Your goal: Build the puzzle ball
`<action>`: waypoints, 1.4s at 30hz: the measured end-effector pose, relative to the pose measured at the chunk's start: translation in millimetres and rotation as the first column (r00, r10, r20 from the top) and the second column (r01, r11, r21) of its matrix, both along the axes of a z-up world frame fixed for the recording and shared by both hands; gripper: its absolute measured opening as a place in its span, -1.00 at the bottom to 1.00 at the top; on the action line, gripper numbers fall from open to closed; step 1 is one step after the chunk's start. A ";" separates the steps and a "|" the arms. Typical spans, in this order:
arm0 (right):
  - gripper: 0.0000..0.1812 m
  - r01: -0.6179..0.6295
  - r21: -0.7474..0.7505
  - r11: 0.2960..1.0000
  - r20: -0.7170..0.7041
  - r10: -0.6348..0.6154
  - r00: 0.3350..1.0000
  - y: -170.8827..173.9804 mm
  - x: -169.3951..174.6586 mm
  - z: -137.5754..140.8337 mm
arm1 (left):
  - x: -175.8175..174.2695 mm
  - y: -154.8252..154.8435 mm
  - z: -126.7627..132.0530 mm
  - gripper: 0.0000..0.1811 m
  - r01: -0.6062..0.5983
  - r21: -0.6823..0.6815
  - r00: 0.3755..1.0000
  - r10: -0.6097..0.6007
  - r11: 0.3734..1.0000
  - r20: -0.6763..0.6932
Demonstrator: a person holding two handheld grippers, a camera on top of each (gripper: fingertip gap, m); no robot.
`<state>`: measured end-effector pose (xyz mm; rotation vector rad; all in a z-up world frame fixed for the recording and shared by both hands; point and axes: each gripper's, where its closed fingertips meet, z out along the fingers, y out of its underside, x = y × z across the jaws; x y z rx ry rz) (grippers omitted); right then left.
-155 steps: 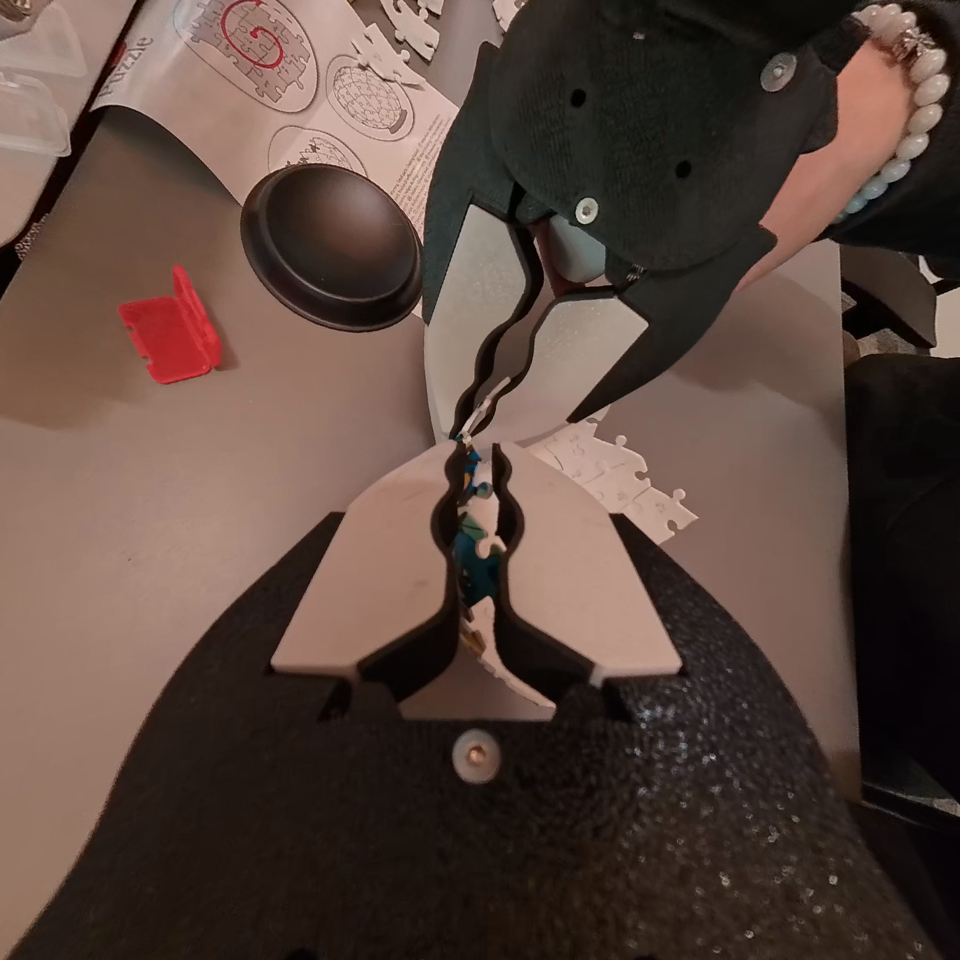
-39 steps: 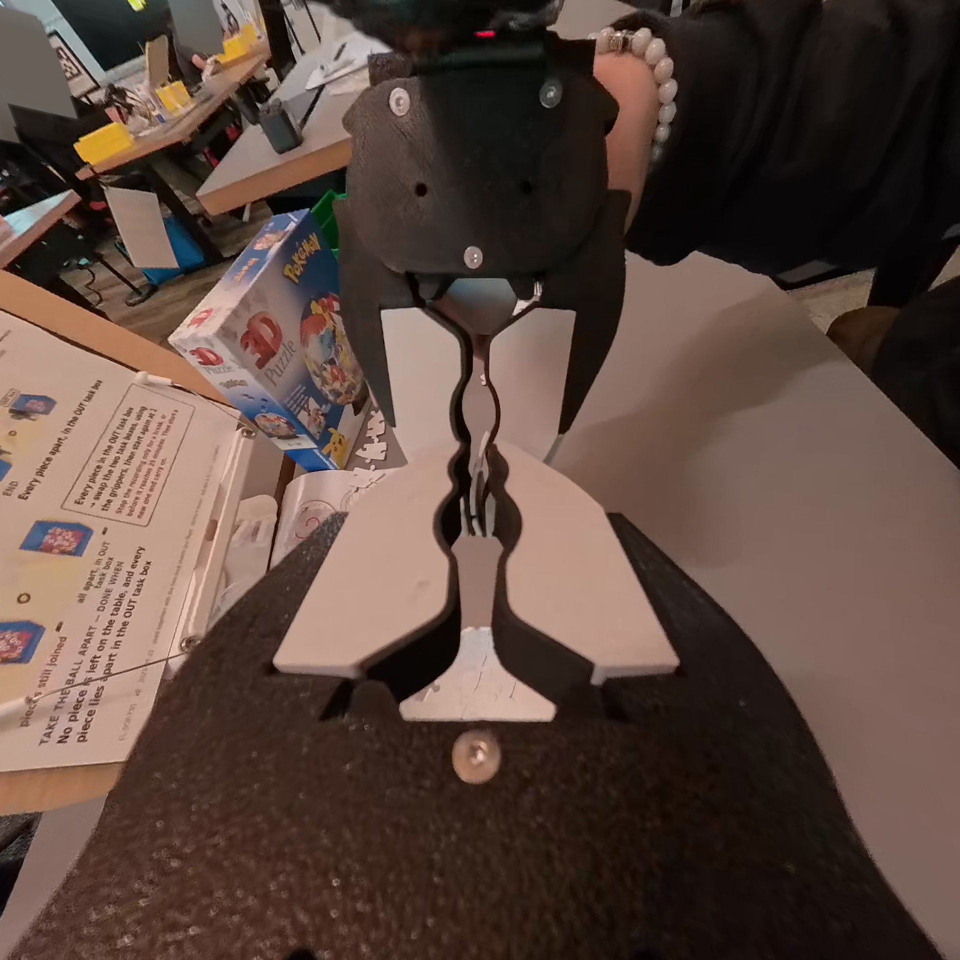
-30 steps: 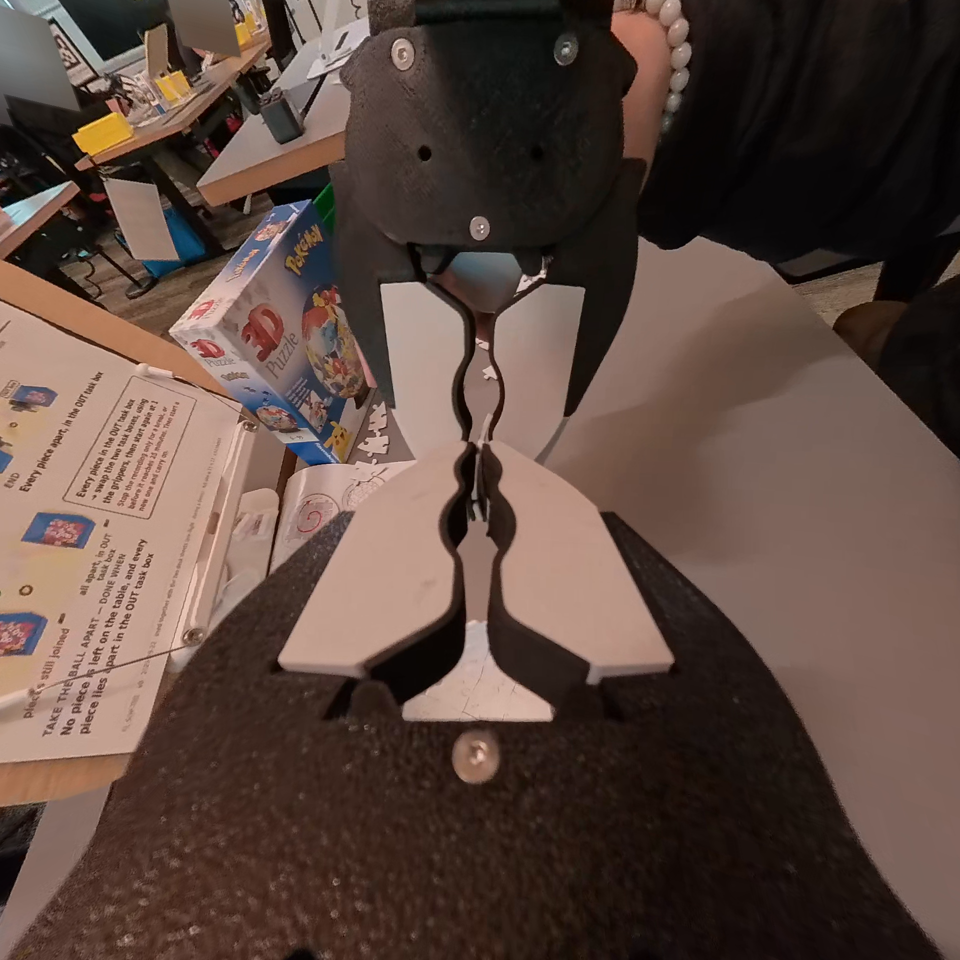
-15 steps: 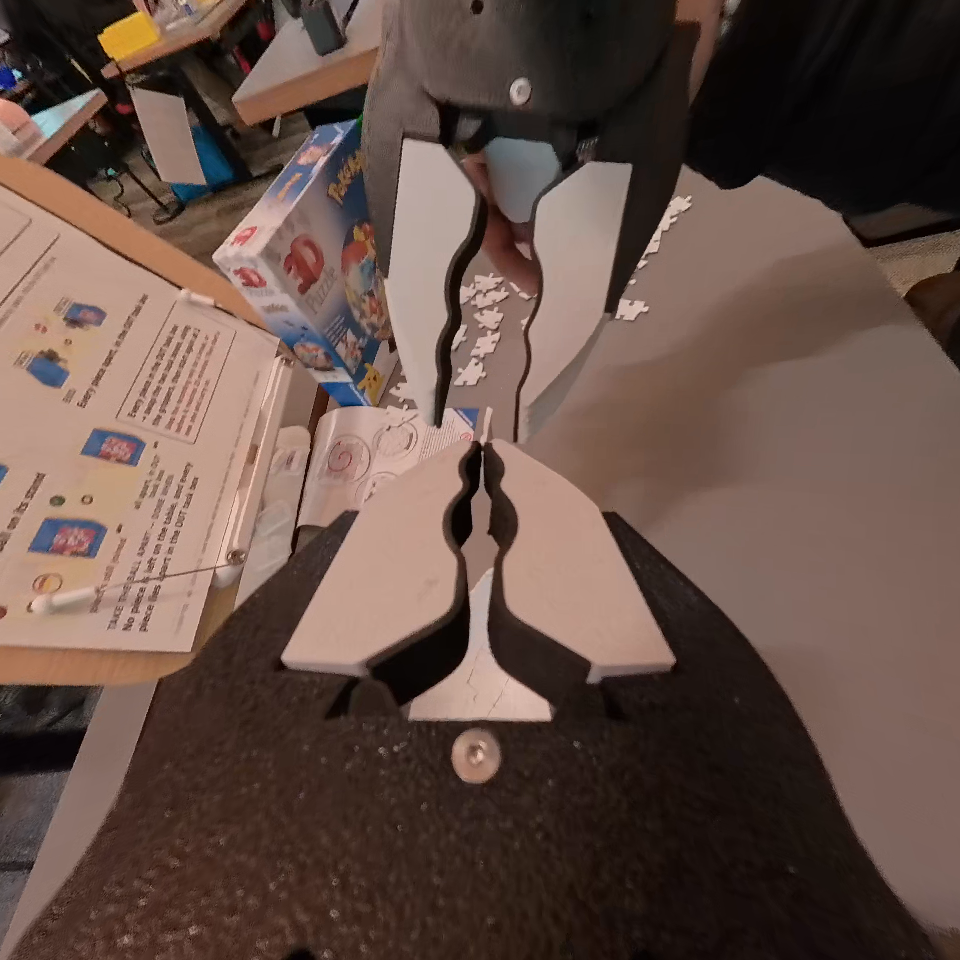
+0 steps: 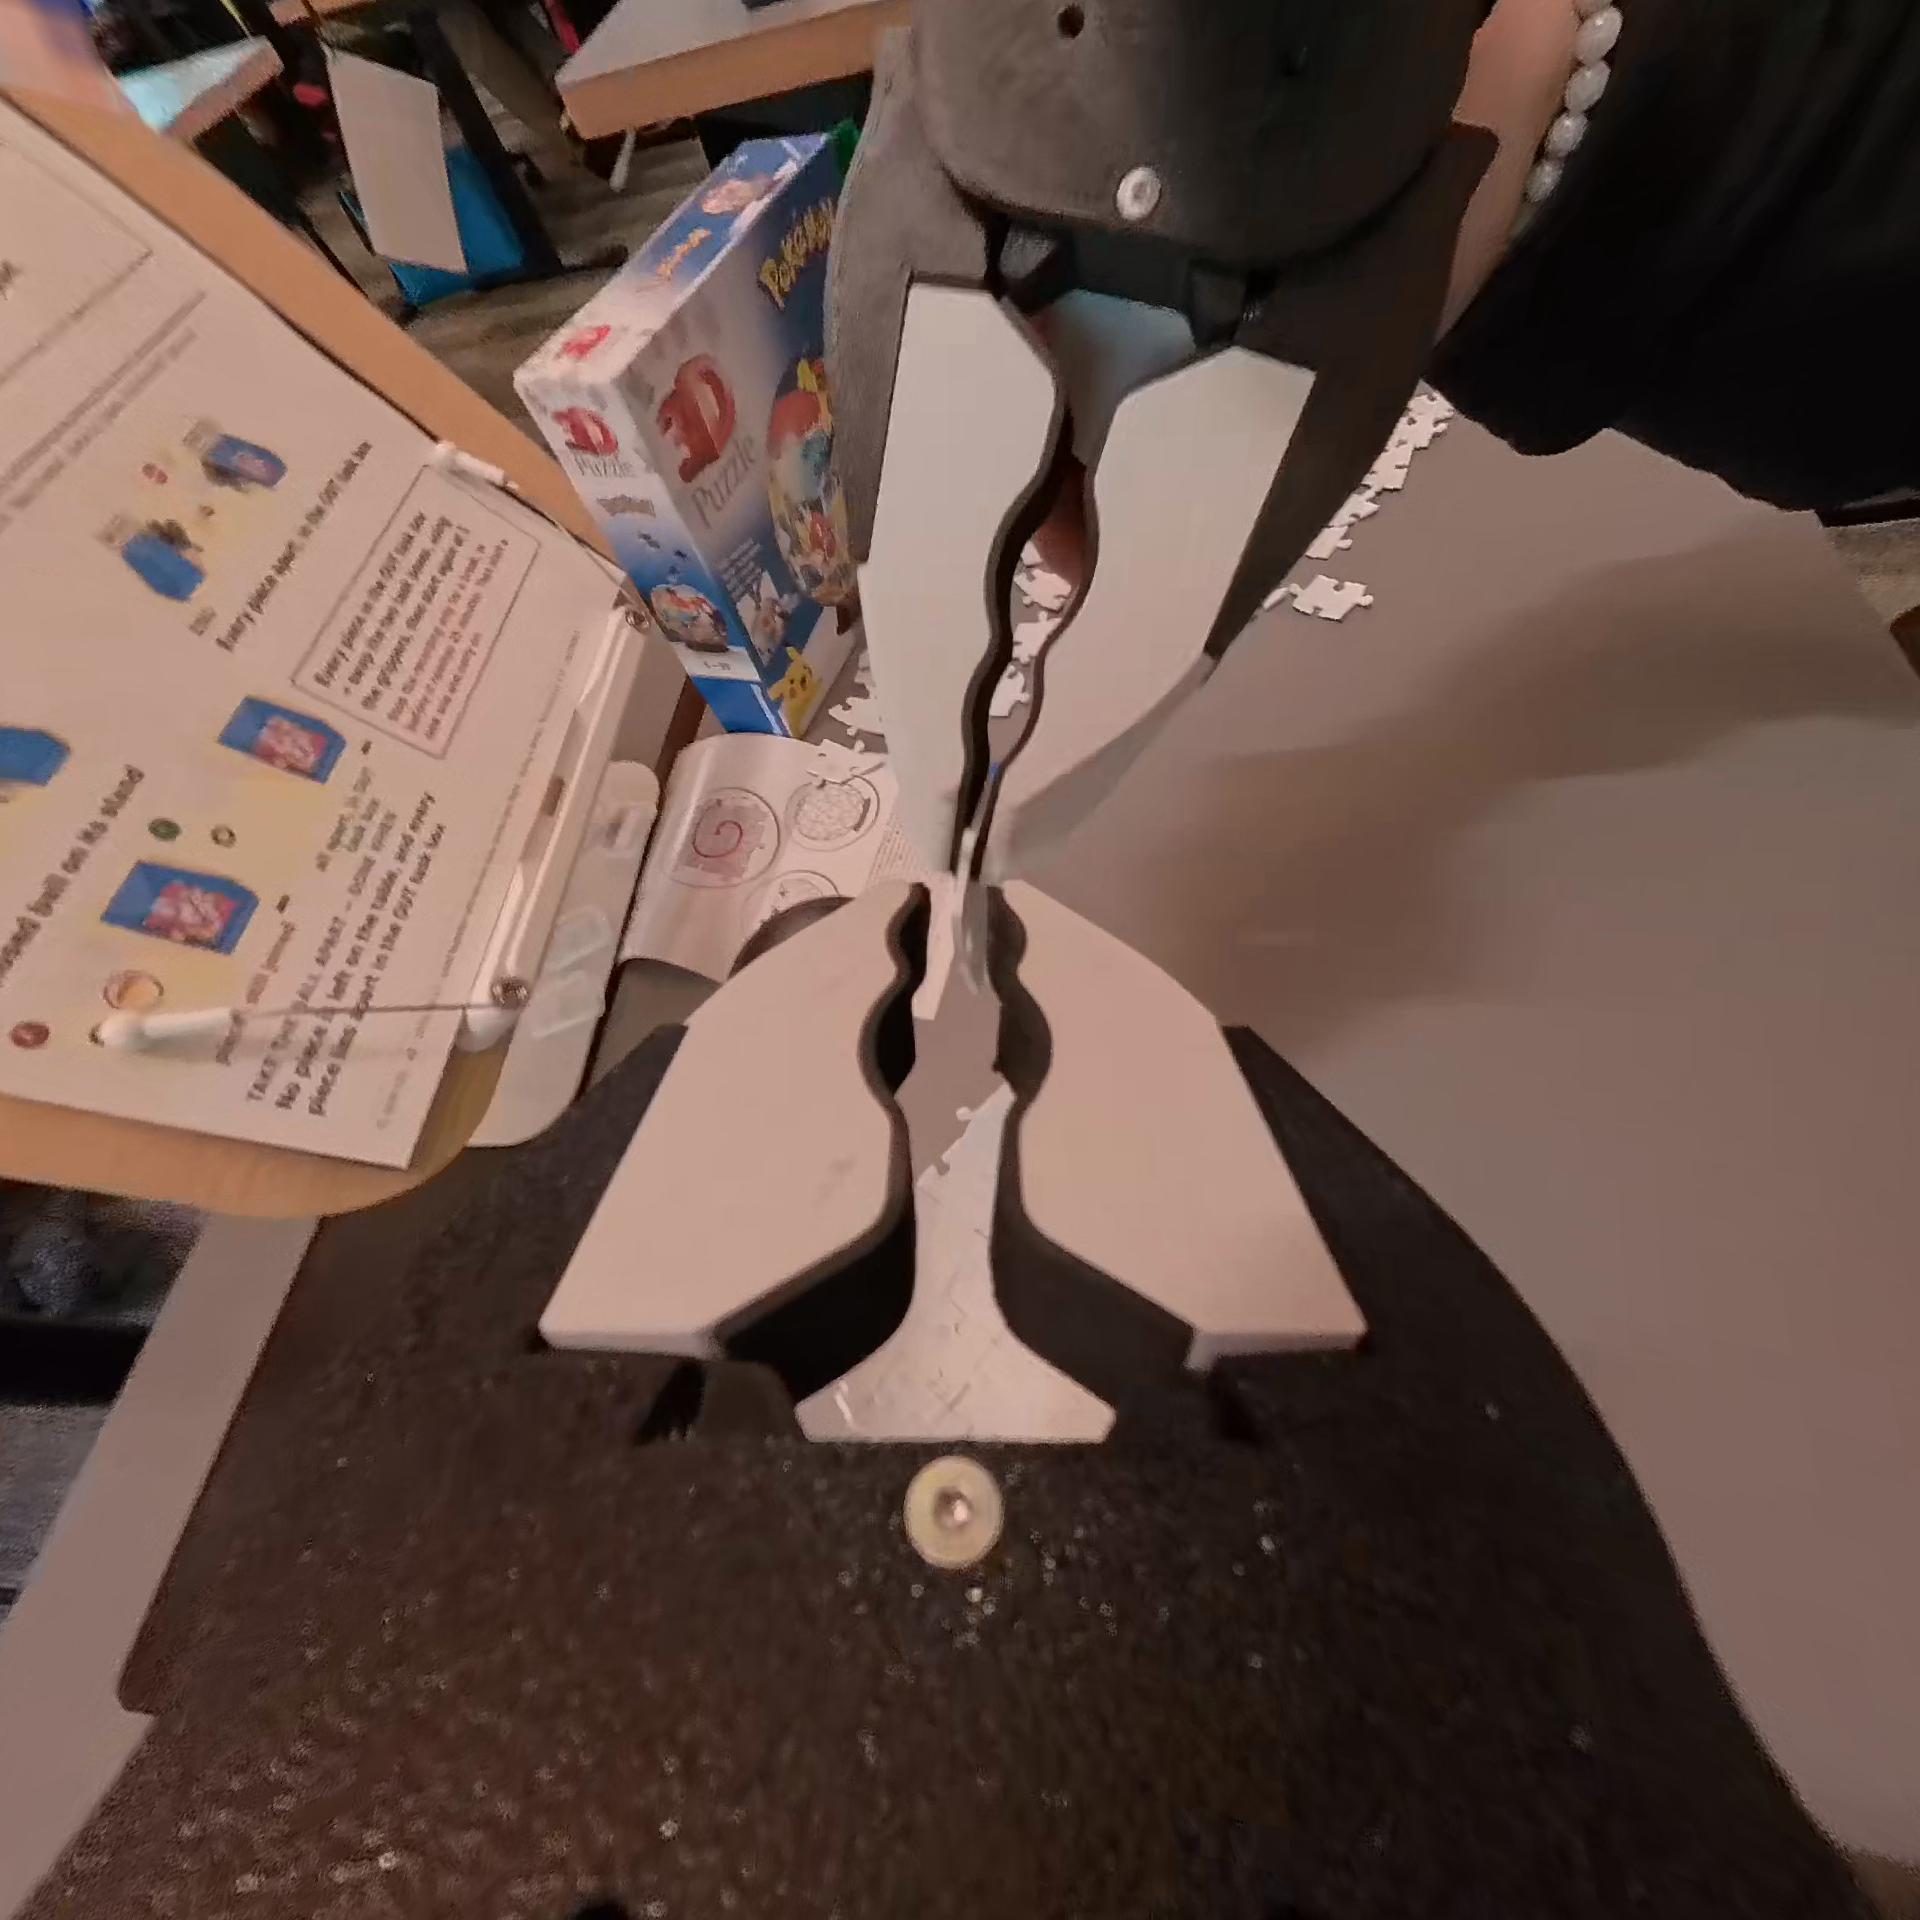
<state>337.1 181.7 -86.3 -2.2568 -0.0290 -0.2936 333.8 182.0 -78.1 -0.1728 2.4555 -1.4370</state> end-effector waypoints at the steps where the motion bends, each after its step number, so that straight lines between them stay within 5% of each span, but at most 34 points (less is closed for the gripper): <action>1: -0.97 0.002 0.024 1.000 -0.005 -0.002 1.000 0.4 0.8 1.4 | 0.2 3.5 -2.4 -0.89 -0.001 0.003 1.000 0.001 1.000 -0.027; 5: -0.97 -0.014 0.121 0.993 -0.053 0.021 0.998 5.0 -4.0 5.0 | -0.5 7.4 -16.7 -0.91 0.031 0.042 0.996 -0.028 0.999 -0.087; 26: -0.97 -0.039 0.105 0.994 -0.151 0.055 0.987 24.2 19.5 -45.1 | 21.3 20.5 -67.8 -0.98 0.038 0.147 0.973 -0.004 0.988 -0.230; 31: -0.97 0.062 -0.049 0.997 -0.338 -0.075 0.938 19.3 25.5 -77.8 | 58.7 43.3 -77.4 -0.57 -0.176 0.187 0.960 0.210 0.966 -0.183; 42: -0.97 0.100 -0.226 0.969 -0.507 -0.205 0.837 23.8 26.6 -112.7 | 60.7 54.2 -134.8 -0.43 -0.122 0.293 0.875 0.242 0.948 -0.420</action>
